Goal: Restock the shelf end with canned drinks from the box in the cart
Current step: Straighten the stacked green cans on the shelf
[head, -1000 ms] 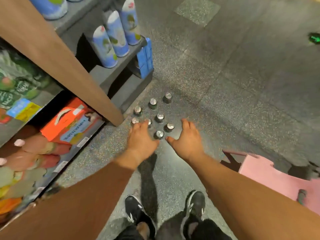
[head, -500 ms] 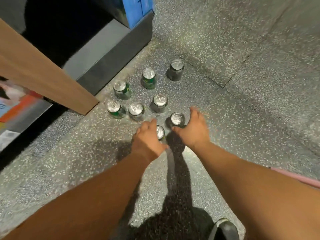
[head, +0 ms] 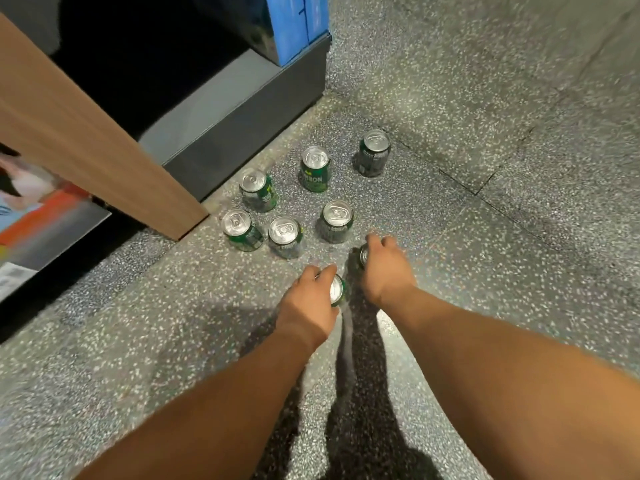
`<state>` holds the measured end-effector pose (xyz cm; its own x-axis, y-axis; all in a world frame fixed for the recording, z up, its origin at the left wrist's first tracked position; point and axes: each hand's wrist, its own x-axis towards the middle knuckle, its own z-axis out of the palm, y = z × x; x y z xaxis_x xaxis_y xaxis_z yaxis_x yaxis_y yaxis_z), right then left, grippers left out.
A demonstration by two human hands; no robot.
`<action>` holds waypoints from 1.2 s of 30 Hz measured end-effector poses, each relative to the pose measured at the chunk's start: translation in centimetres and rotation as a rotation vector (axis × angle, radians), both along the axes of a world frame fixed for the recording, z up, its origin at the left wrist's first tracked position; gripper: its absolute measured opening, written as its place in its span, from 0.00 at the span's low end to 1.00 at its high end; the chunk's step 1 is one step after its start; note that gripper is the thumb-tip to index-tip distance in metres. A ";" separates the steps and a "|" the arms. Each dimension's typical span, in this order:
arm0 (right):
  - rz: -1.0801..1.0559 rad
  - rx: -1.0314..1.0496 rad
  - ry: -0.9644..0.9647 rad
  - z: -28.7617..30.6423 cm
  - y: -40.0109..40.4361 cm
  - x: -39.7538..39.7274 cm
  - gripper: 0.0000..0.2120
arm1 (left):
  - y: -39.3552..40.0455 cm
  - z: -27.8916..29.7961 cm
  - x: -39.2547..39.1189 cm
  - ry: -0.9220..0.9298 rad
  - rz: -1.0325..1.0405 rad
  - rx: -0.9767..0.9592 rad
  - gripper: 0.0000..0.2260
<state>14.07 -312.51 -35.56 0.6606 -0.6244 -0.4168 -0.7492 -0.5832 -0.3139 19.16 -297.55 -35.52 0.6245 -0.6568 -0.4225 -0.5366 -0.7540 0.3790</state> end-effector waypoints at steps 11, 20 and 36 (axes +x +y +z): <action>-0.060 0.000 -0.031 10.2 3.2 -2.4 0.27 | 3.6 11.2 0.9 -0.014 0.109 -0.088 0.30; -0.019 0.035 -0.184 38.2 9.2 -1.7 0.30 | 8.8 38.7 2.0 -0.055 0.233 -0.149 0.31; 0.462 0.037 -0.688 89.6 20.6 6.6 0.31 | 22.9 89.9 3.4 -0.461 0.739 -0.411 0.24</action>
